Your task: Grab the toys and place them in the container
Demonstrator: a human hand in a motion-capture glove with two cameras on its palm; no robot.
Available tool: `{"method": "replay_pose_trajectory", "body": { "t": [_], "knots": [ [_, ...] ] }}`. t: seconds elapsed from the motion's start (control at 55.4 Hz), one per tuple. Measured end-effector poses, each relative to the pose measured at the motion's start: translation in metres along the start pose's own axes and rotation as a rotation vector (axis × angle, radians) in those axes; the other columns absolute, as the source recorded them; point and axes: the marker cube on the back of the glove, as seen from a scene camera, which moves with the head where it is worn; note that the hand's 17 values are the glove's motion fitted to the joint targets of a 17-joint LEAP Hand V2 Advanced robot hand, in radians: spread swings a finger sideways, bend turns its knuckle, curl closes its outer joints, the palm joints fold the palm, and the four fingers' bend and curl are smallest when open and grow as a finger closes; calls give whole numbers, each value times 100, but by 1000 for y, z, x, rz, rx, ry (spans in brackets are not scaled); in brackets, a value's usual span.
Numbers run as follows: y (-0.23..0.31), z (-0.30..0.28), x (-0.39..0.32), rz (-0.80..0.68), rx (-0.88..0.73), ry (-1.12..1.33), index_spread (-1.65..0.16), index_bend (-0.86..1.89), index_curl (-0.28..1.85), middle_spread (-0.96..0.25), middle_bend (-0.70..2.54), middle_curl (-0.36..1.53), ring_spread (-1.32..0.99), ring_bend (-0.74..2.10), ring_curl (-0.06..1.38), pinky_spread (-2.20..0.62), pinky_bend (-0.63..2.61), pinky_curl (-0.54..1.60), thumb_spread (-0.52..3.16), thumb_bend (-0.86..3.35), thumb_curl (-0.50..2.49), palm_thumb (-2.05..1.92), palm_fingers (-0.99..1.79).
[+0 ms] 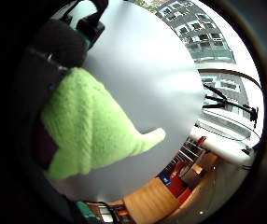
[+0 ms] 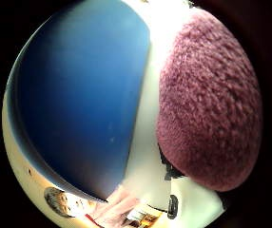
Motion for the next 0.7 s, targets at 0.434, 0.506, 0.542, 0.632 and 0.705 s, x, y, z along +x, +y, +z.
{"method": "replay_pose_trajectory", "body": {
  "t": [0.434,0.506,0.542,0.632,0.705],
  "knots": [
    [-19,-2,8,6,276,16,-27,18,19,-32,57,46,-44,105,62,-30,97,42,113,5,53,58,79],
    [-23,-3,4,26,287,13,-28,21,20,-34,70,52,-46,108,64,-33,104,46,103,3,57,60,96],
    [-25,-4,3,45,282,6,-30,26,21,-35,74,55,-46,108,64,-34,106,46,99,3,59,62,104],
    [-26,-7,8,97,225,-49,-34,40,27,-37,81,61,-47,111,67,-36,106,49,89,3,65,64,113],
    [-23,-11,21,126,156,-121,-36,52,32,-36,91,67,-46,114,69,-37,104,51,80,1,69,63,118]
  ]
}}
